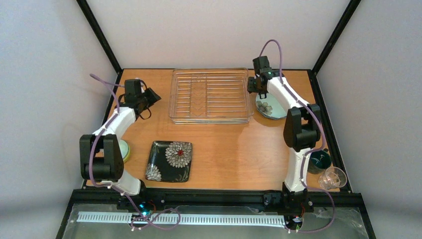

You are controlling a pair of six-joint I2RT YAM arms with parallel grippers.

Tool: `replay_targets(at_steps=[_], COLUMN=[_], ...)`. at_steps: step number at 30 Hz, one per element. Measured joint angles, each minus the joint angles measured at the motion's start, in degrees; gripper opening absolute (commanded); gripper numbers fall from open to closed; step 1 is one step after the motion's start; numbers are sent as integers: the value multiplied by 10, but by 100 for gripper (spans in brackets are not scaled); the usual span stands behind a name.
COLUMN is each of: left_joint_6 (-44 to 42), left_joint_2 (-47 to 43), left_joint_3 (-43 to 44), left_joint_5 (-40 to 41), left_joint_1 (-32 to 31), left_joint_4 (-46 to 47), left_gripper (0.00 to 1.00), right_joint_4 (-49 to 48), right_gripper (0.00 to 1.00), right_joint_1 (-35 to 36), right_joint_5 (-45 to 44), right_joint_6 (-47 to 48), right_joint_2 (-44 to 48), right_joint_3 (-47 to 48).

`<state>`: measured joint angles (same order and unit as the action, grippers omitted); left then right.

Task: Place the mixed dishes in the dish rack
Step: Move the dish rack to the center of the board.

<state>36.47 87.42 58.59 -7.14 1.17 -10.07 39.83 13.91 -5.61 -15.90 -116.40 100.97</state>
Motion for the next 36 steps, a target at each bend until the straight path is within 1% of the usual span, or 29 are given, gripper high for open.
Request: replay_targets(at_steps=[7,9,10,13,16,18,25,29,30,36], left_joint_6=[-20,-24,-25,-31,-34,-35,-36,-36,-36,-33], left_joint_2=[31,37,39,47,53,57,58,58,58,47], left_joint_3=[37,44,46,51,51,51,51,48,46,23], left_joint_5=[-11,-14,-15,-17,-19,-20,-20,-21,-21,-20], left_joint_1=[0,0,0,0,0,0,0,0,0,-5], left_joint_4=[1,1,1,1,1,0,-1,1,2,6], left_gripper=[100,100,100,100,100,100,100,100,100,100], right_joint_4=[4,5,5,5,7,7,5,-3,-7,-28], right_gripper=[92,88,85,68,43,29,18,4,3,2], right_joint_1=[0,1,1,1,1,2,5,5,5,7], right_joint_5=[4,5,5,10,19,26,33,33,34,31], right_joint_6=[2,3,4,6,9,9,13,15,17,26], right_joint_2=[-26,-32,-36,-43,-50,-53,-54,-52,-50,-29], right_joint_3=[19,26,29,32,34,35,36,29,25,-9])
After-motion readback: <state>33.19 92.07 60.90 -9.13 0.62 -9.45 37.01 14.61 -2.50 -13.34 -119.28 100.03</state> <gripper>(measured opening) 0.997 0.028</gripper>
